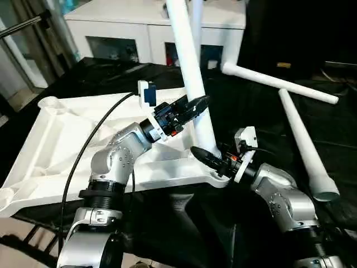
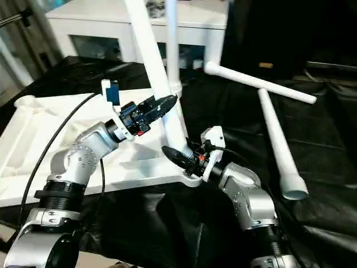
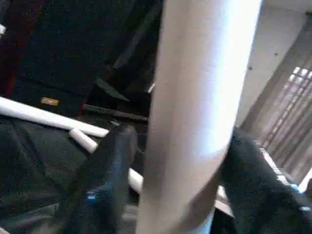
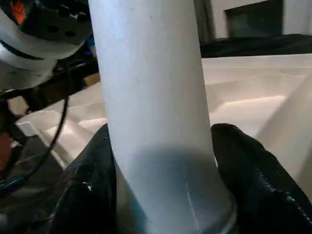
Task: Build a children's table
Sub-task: Insert table leg to table base
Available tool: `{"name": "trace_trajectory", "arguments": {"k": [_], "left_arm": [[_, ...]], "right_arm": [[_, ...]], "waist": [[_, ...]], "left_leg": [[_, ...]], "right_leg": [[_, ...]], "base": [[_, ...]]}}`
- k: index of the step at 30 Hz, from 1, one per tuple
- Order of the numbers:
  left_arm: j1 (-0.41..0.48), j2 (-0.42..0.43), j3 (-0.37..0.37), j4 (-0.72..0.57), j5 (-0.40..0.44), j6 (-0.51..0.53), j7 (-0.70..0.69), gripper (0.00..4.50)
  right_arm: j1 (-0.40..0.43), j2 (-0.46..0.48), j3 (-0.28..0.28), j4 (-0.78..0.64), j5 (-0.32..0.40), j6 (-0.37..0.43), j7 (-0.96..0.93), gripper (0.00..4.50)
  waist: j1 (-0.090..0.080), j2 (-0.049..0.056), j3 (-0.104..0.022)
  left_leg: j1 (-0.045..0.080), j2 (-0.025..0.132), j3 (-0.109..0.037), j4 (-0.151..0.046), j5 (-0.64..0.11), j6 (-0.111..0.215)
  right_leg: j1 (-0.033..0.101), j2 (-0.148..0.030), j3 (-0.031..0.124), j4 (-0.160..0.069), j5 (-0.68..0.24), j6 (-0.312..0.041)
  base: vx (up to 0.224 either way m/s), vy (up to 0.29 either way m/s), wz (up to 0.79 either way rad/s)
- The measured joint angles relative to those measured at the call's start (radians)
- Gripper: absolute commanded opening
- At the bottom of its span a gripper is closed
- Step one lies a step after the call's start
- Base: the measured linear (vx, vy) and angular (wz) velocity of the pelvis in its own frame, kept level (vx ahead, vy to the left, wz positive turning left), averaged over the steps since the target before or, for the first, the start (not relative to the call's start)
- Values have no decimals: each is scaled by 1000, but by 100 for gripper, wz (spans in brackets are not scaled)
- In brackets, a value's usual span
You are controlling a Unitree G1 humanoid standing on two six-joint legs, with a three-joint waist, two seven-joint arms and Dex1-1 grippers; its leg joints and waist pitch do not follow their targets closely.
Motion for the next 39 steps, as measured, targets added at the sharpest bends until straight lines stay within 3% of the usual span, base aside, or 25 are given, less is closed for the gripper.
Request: {"name": "trace_trajectory", "arguments": {"k": [2,5,7,15,17,20,23,28,34,39], "left_arm": [[-2,4,-6,-3,0,7,-9,225],[-9,18,-22,-19,-8,29,-24,223],[-19,29,-27,-30,-18,49,-33,193],[-37,44,-26,-34,-26,85,-21,184],[-37,42,-26,-44,-32,90,-8,184],[-39,40,-17,-47,-36,97,39,184],[-39,39,-8,-49,-33,109,72,184],[-39,72,-44,-75,4,108,62,184],[-39,98,-113,-102,44,97,29,184],[-39,116,-161,-114,79,85,-8,184]], "right_arm": [[4,-6,-1,-8,18,23,20,259],[16,-32,-1,-48,62,84,53,259],[20,-42,-3,-74,79,109,67,259],[20,-58,-12,-98,111,160,77,259],[21,-66,-17,-118,122,190,77,314],[21,-65,-23,-158,154,215,76,336],[-2,-66,-28,-194,150,217,30,371],[-21,-136,-20,-269,142,304,20,371],[-86,-207,55,-276,69,405,-8,371],[-123,-216,78,-276,65,470,-20,371]], "waist": [[1,0,0],[7,0,0],[9,0,0],[15,0,0],[18,0,0],[19,0,0],[18,-1,1],[21,-5,3],[20,-11,7],[20,-16,10]], "left_leg": [[0,0,0,1,0,0],[1,0,0,1,0,0],[1,0,0,1,0,0],[1,0,0,2,0,0],[1,0,0,2,0,0],[1,0,0,2,0,0],[1,0,0,2,0,0],[1,0,0,2,0,0],[1,0,0,2,0,-1],[1,0,1,3,0,-1]], "right_leg": [[0,0,0,1,0,0],[1,0,0,2,0,0],[1,0,0,2,0,0],[1,0,0,3,1,0],[1,0,1,2,1,0],[1,0,1,2,1,0],[1,0,1,2,1,0],[1,0,1,2,0,1],[1,0,1,3,0,1],[0,0,2,3,0,1]], "base": [[0,0,0],[0,0,0],[0,0,0],[0,0,0],[0,0,0],[0,0,0],[0,0,0],[0,0,0],[0,0,0],[0,0,0]]}}
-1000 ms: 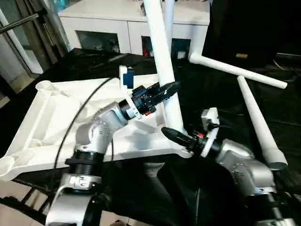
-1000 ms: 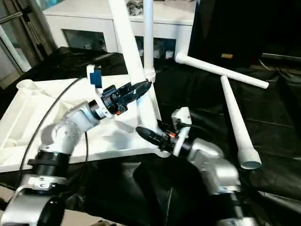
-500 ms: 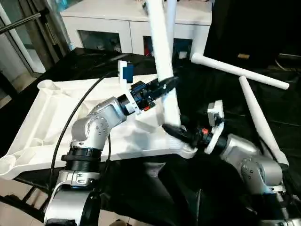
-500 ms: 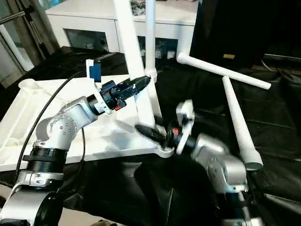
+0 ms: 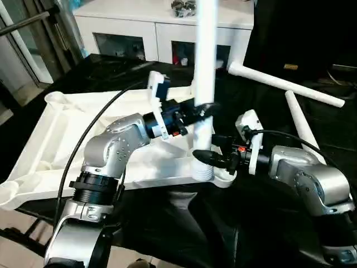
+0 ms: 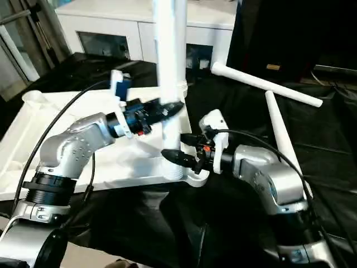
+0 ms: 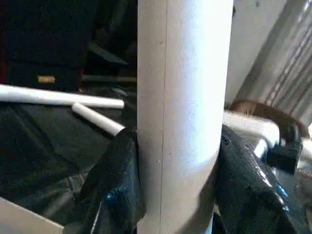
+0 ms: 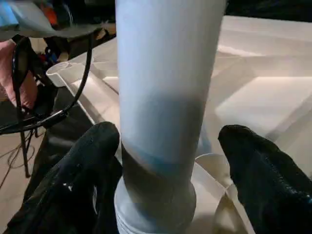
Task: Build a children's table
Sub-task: Insert table leg to table base
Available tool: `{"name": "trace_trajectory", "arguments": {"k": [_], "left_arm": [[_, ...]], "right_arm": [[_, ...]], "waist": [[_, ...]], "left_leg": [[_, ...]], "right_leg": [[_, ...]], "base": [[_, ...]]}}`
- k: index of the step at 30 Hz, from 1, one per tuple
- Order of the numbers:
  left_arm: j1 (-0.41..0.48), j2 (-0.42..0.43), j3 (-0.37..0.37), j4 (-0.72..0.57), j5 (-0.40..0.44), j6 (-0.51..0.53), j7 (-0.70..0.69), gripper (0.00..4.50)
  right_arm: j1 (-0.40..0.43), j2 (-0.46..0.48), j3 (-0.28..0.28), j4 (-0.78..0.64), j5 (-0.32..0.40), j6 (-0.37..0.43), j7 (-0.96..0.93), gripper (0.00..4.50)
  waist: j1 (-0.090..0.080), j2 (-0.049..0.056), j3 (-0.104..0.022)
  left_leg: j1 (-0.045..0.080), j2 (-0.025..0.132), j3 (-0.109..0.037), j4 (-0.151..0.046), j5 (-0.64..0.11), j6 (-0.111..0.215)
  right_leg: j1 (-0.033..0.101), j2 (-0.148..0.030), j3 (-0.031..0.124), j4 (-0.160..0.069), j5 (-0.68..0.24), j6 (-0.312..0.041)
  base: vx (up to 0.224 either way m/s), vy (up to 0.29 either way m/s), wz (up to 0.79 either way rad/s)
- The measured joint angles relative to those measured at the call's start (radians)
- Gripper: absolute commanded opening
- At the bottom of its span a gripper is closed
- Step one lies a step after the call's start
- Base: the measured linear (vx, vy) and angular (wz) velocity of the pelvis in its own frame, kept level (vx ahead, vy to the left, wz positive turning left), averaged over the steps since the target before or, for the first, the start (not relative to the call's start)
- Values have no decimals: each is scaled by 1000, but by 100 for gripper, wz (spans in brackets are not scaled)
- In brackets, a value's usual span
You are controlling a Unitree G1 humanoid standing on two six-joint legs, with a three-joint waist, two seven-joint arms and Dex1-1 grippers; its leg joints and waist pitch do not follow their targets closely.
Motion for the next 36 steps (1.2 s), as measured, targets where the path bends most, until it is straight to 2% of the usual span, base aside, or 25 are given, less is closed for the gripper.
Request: {"name": "trace_trajectory", "arguments": {"k": [8,13,21,22,25,27,36], "left_arm": [[0,6,-23,-29,-6,0,-44,184],[0,6,-23,-37,-22,6,-57,184],[-1,6,-23,-38,-23,9,-67,184],[-1,6,-23,-38,-29,11,-69,184],[-1,8,-23,-44,-36,16,-78,184],[-1,9,-23,-44,-38,16,-79,184],[-1,11,-23,-44,-37,14,-78,184]], "right_arm": [[-32,-3,9,2,1,50,1,371],[-31,-25,38,1,2,73,23,371],[-31,-19,44,0,7,79,38,371],[-31,-16,44,0,10,79,38,344],[-31,-14,44,0,13,79,39,331],[-31,-10,44,0,14,79,39,294],[-30,-8,47,0,24,85,50,241]], "waist": [[0,-2,1],[1,-2,1],[1,-4,2],[1,-4,2],[1,-4,2],[1,-4,2],[1,-4,2]], "left_leg": [[0,0,2,2,0,0],[1,0,2,4,0,0],[2,0,2,6,1,-1],[2,0,2,6,1,-2],[2,0,2,6,1,-2],[3,0,2,6,1,-3],[3,0,1,6,2,-3]], "right_leg": [[0,0,0,2,0,0],[0,0,1,5,0,0],[0,0,1,10,0,0],[0,0,1,11,0,0],[-1,0,1,12,0,0],[-1,0,1,13,0,0],[-1,0,1,13,0,0]], "base": [[0,0,0],[0,0,0],[0,0,0],[0,0,0],[0,0,0],[0,0,0],[0,0,0]]}}
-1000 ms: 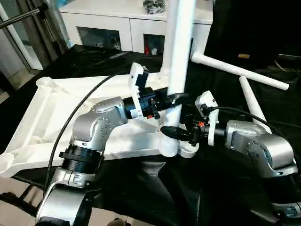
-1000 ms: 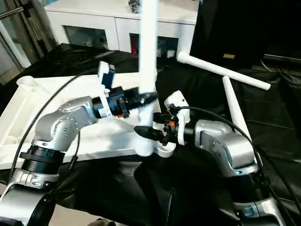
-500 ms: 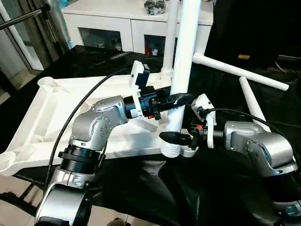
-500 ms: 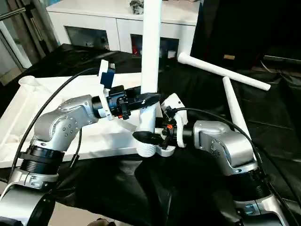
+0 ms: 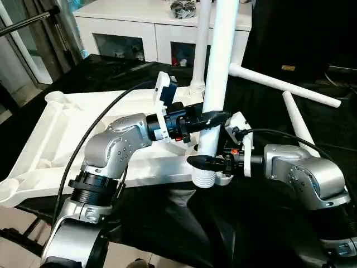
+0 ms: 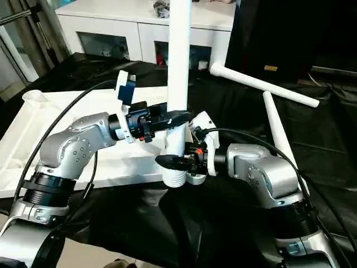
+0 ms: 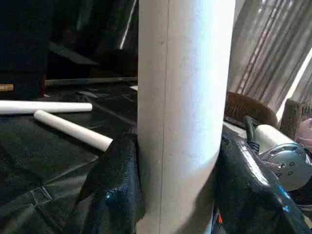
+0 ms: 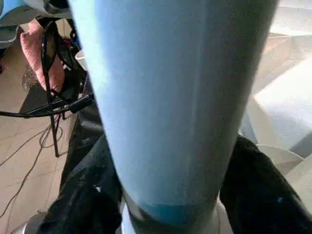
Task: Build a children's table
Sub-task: Insert table leg to table base
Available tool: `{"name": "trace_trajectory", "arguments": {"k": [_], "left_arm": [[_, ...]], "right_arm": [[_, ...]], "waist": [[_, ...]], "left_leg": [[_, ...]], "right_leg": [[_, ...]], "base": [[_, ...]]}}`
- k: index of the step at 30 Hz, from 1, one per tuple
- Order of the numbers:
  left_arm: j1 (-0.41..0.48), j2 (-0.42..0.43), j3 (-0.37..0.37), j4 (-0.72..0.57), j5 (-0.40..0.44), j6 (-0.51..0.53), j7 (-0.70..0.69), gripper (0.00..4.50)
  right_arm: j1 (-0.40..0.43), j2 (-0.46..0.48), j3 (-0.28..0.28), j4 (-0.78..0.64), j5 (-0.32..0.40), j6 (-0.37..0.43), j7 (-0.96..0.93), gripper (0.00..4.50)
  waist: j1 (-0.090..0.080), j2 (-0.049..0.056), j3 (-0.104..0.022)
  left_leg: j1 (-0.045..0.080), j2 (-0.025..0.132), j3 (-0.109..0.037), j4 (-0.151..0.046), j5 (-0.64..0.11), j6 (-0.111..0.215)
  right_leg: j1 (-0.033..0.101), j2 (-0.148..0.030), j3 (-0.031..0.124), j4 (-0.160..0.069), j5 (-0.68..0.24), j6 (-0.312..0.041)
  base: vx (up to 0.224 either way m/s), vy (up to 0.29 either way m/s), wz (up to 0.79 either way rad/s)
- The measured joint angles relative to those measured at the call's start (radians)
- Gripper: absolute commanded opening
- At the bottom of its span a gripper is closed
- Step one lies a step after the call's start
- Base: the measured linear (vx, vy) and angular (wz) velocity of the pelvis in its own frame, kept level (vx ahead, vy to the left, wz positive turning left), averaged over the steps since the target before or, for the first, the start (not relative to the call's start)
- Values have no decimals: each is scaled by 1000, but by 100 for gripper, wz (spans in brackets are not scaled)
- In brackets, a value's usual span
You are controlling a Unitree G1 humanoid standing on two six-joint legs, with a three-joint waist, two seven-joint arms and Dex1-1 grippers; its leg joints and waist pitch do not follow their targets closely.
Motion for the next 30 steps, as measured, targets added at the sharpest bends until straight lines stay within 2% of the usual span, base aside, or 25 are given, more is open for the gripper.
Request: {"name": "trace_trajectory", "arguments": {"k": [2,6,9,10,12,14,16,17,23,25,27,30], "left_arm": [[0,2,0,0,0,0,0,184],[0,4,-5,6,9,-9,0,184],[-9,6,-36,18,51,-50,0,184],[-16,6,-42,27,59,-51,2,218],[-26,-1,-39,42,58,-50,11,253],[-32,-11,-18,45,58,-51,42,253],[-32,-17,-9,44,55,-67,45,273],[-31,-25,-5,44,56,-87,47,296],[-21,-72,38,33,69,-234,118,297],[2,-56,51,33,78,-259,122,297],[25,-2,41,39,115,-269,110,297],[52,127,-62,90,258,-322,66,297]], "right_arm": [[0,4,1,-1,0,0,-2,211],[3,11,6,-1,-3,-2,-7,197],[14,20,6,1,-13,-9,-22,194],[19,21,4,3,-14,-15,-27,193],[23,29,-3,5,-15,-24,-39,193],[35,53,-17,7,-14,-36,-56,191],[49,69,-23,8,-14,-52,-73,190],[56,78,-30,8,-14,-64,-84,190],[98,139,-72,11,-55,-207,-185,190],[102,143,-100,11,-73,-237,-235,189],[103,132,-126,11,-99,-257,-272,189],[104,89,-141,11,-155,-279,-321,189]], "waist": [[0,0,0],[0,0,0],[2,0,0],[3,0,0],[2,0,0],[1,0,0],[-1,0,0],[0,0,0],[-1,2,-1],[-2,3,-1],[-5,4,-1],[-4,5,-2]], "left_leg": [[0,0,0,0,0,0],[0,0,0,0,0,0],[0,0,-1,0,0,0],[0,0,-1,0,0,0],[0,0,-1,0,0,0],[0,0,-1,0,0,0],[0,0,-2,0,0,0],[0,0,-2,0,0,0],[-1,0,-3,0,0,0],[0,0,-3,0,0,0],[0,0,-3,0,0,0],[1,0,-5,-1,0,-1]], "right_leg": [[0,0,0,0,0,0],[0,0,0,0,0,0],[0,0,0,0,0,0],[0,0,0,0,0,0],[0,0,0,0,0,0],[0,0,0,0,0,0],[0,0,0,0,0,0],[0,0,-1,0,0,0],[0,0,-1,0,0,0],[0,0,0,0,0,0],[0,1,-1,0,0,1],[0,1,-1,0,-1,4]], "base": [[0,0,0],[0,0,0],[0,0,0],[0,0,0],[0,0,0],[0,0,0],[0,0,0],[0,0,0],[0,0,0],[0,0,0],[0,0,0],[0,0,0]]}}
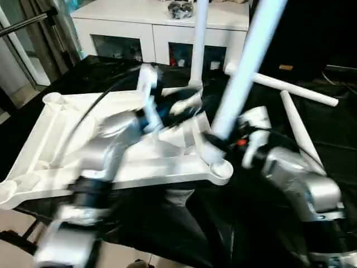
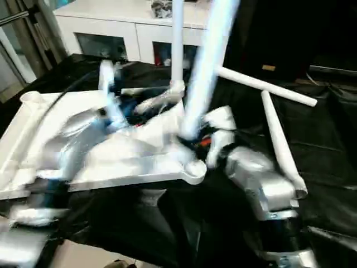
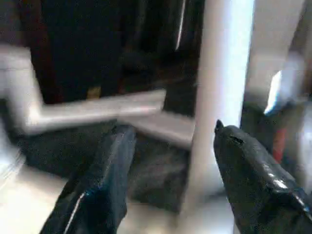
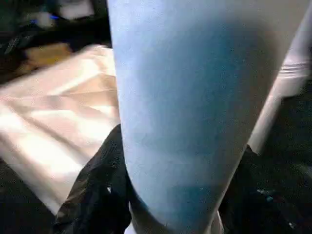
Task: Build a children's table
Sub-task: Insert table leg to table base
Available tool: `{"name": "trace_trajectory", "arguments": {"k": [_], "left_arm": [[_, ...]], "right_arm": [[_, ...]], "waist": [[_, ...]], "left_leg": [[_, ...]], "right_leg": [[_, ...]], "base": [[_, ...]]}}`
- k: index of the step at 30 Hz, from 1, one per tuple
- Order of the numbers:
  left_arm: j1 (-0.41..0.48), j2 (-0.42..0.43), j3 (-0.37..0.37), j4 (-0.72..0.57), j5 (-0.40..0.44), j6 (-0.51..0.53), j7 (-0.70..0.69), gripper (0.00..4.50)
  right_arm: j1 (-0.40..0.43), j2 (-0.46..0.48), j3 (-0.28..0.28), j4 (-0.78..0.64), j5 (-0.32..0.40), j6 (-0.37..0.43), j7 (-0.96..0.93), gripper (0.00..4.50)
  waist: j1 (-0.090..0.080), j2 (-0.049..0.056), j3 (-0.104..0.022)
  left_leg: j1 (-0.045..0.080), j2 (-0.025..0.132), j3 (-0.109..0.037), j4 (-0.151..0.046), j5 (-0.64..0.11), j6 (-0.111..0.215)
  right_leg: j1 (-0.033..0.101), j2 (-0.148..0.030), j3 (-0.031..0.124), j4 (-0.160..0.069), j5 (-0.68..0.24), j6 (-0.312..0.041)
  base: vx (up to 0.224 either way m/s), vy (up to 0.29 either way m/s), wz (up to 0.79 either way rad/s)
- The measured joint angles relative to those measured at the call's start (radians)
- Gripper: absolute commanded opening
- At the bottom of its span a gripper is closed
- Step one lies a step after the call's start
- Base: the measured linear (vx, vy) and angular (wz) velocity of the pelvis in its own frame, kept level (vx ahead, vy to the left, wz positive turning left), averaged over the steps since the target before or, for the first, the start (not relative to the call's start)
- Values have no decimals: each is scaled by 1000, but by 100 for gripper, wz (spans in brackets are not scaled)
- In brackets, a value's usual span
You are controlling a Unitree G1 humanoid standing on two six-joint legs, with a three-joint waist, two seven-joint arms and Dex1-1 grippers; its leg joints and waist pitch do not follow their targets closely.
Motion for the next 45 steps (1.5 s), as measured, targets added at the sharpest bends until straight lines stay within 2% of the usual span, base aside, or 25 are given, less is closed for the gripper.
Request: {"name": "trace_trajectory", "arguments": {"k": [4,9,10,16,18,21,22,26,29,31,37,42,45], "left_arm": [[32,36,-113,60,111,-49,-48,297],[42,38,-193,99,161,-66,-99,297],[39,35,-209,123,178,-78,-108,267],[35,22,-277,248,251,-101,-133,239],[28,24,-277,251,251,-99,-145,219],[28,25,-277,250,250,-84,-164,216],[28,26,-277,251,252,-84,-164,193],[16,26,-277,270,268,-83,-159,173],[8,25,-276,281,270,-79,-159,136],[8,22,-276,281,269,-76,-164,132],[9,14,-261,282,249,-61,-195,82],[17,14,-261,278,247,-56,-204,39],[21,17,-261,272,248,-58,-212,32]], "right_arm": [[5,-9,3,0,-24,-14,-5,189],[20,-11,3,0,-24,-14,-5,189],[23,-10,3,0,-25,-15,-7,189],[27,1,3,-1,-26,-19,-15,189],[28,1,3,-1,-26,-19,-16,189],[33,2,3,-2,-26,-19,-17,189],[37,4,3,-2,-26,-18,-17,189],[43,8,3,-2,-26,-17,-16,189],[43,8,4,-2,-25,-16,-13,189],[43,8,5,-2,-23,-13,-7,189],[38,-3,32,-2,-12,18,37,189],[24,-5,33,-2,-10,37,40,189],[13,-15,39,-2,-9,52,52,189]], "waist": [[4,0,0],[1,2,1],[1,3,0],[-4,8,0],[-3,8,0],[-2,11,-1],[-1,12,-1],[-2,12,-1],[-3,12,-1],[-3,12,-1],[-2,12,-1],[-1,12,-1],[-2,12,-1]], "left_leg": [[-1,0,0,0,0,0],[-1,0,1,0,0,0],[-1,0,1,0,0,0],[0,0,0,0,0,0],[0,0,0,0,0,0],[0,0,0,0,0,0],[0,0,0,0,0,0],[0,0,0,0,0,0],[0,0,0,0,0,0],[0,0,0,0,0,0],[0,0,0,0,0,0],[0,0,0,0,0,0],[0,0,0,0,0,0]], "right_leg": [[0,-1,1,0,0,1],[0,-1,1,0,0,1],[0,0,1,0,0,1],[0,0,1,0,0,0],[0,0,1,0,0,0],[0,-1,1,0,0,0],[0,-1,1,0,0,0],[0,-1,1,0,0,0],[0,-1,1,1,0,0],[0,-1,1,1,0,0],[0,-1,1,1,1,-2],[0,-1,1,0,1,-2],[0,-1,1,0,1,-1]], "base": [[0,0,0],[0,0,0],[0,0,0],[0,0,0],[0,0,0],[0,0,0],[0,0,0],[0,0,0],[0,0,0],[0,0,0],[0,0,0],[0,0,0],[0,0,0]]}}
